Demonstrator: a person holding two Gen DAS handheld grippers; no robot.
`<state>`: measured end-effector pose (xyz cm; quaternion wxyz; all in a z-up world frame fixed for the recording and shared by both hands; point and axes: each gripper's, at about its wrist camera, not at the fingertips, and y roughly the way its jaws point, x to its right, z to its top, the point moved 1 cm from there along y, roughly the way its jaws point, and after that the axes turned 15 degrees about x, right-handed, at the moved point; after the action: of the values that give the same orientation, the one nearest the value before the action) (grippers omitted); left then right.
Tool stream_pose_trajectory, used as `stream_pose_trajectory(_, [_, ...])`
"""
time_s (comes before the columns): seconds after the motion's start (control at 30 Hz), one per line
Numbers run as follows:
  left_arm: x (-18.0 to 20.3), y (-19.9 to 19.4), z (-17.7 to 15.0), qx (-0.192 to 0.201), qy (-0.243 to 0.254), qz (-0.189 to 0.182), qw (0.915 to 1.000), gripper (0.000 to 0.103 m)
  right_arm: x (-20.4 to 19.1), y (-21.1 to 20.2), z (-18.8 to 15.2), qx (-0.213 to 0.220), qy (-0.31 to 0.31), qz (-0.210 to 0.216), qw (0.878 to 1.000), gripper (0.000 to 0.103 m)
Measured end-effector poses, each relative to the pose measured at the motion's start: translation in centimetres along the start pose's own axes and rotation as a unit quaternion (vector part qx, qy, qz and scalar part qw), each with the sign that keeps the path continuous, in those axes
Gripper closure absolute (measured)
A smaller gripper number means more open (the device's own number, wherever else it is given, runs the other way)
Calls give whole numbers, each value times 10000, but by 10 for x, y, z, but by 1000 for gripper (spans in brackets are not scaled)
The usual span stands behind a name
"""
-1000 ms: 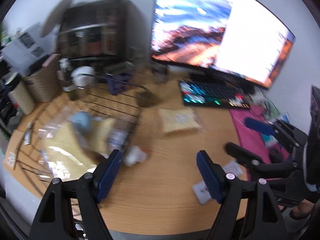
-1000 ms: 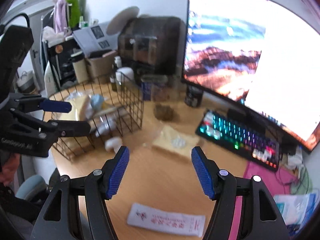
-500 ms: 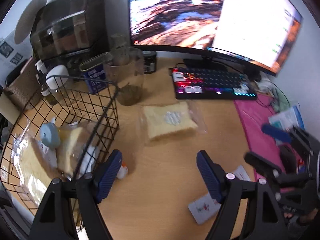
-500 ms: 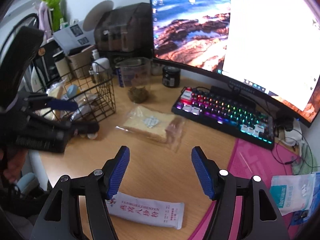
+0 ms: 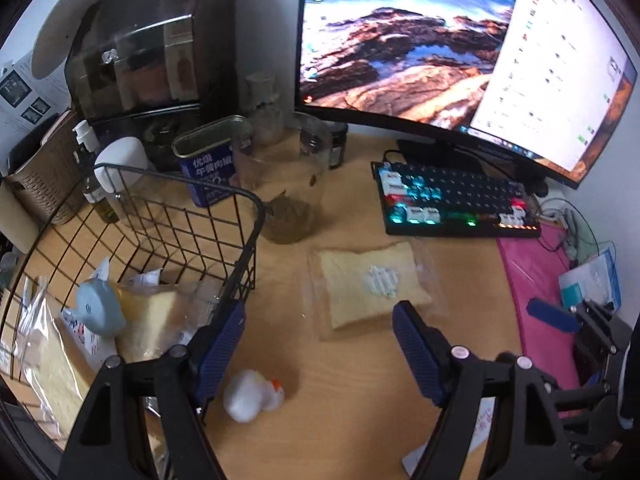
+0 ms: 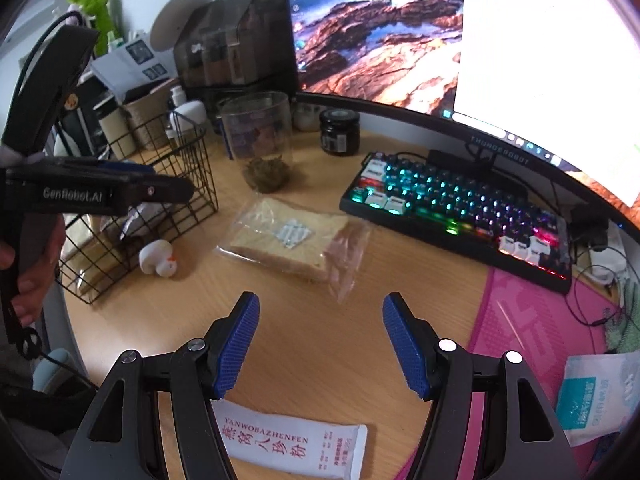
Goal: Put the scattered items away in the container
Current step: 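Move both grippers back toward the remaining desk items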
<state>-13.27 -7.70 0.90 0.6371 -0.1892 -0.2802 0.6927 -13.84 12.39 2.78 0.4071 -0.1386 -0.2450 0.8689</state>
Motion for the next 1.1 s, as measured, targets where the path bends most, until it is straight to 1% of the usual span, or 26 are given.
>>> stream_pose_trajectory(0.07, [-5, 4, 3, 23, -62, 45, 10000, 23, -1, 2, 0, -21, -40, 88, 10000, 37])
stream_pose_trajectory(0.17, [-12, 11, 8, 19, -104, 120, 9999, 23, 0, 4, 0, -35, -33, 89, 9999, 37])
stream_pose_trajectory(0.3, [-21, 17, 13, 38, -128, 322, 9994, 23, 4, 7, 0, -57, -4, 50, 10000, 37])
stream_pose_trajectory(0.4, [-19, 17, 11, -61, -86, 365, 9993, 23, 5, 9, 0, -90, -11, 52, 9999, 37])
stream_pose_trajectory(0.47, [-12, 13, 5, -197, -43, 233, 9995, 23, 5, 9, 1, -86, -20, 61, 9999, 37])
stream_pose_trajectory(0.5, [-7, 8, -2, -242, 59, 179, 9995, 23, 5, 9, 2, -79, -18, 62, 9999, 37])
stream_pose_trajectory(0.6, [9, 0, -25, -405, 427, 256, 9979, 23, 3, 9, 3, -47, -23, 99, 9999, 37])
stream_pose_trajectory(0.67, [14, 0, -39, -512, 525, 309, 9968, 23, -1, 9, 3, -40, -62, 129, 9999, 37])
stream_pose_trajectory(0.83, [13, 5, -63, -637, 554, 422, 9955, 23, -10, 10, -1, -68, -131, 232, 9996, 37])
stream_pose_trajectory(0.9, [12, 8, -68, -650, 575, 460, 9952, 23, -13, 10, -3, -77, -154, 273, 9995, 37])
stream_pose_trajectory(1.0, [9, 15, -76, -677, 600, 614, 9940, 23, -14, 12, -8, -118, -141, 299, 9994, 37])
stream_pose_trajectory(1.1, [5, 21, -79, -682, 567, 641, 9940, 23, -12, 14, -12, -177, -120, 299, 9993, 37])
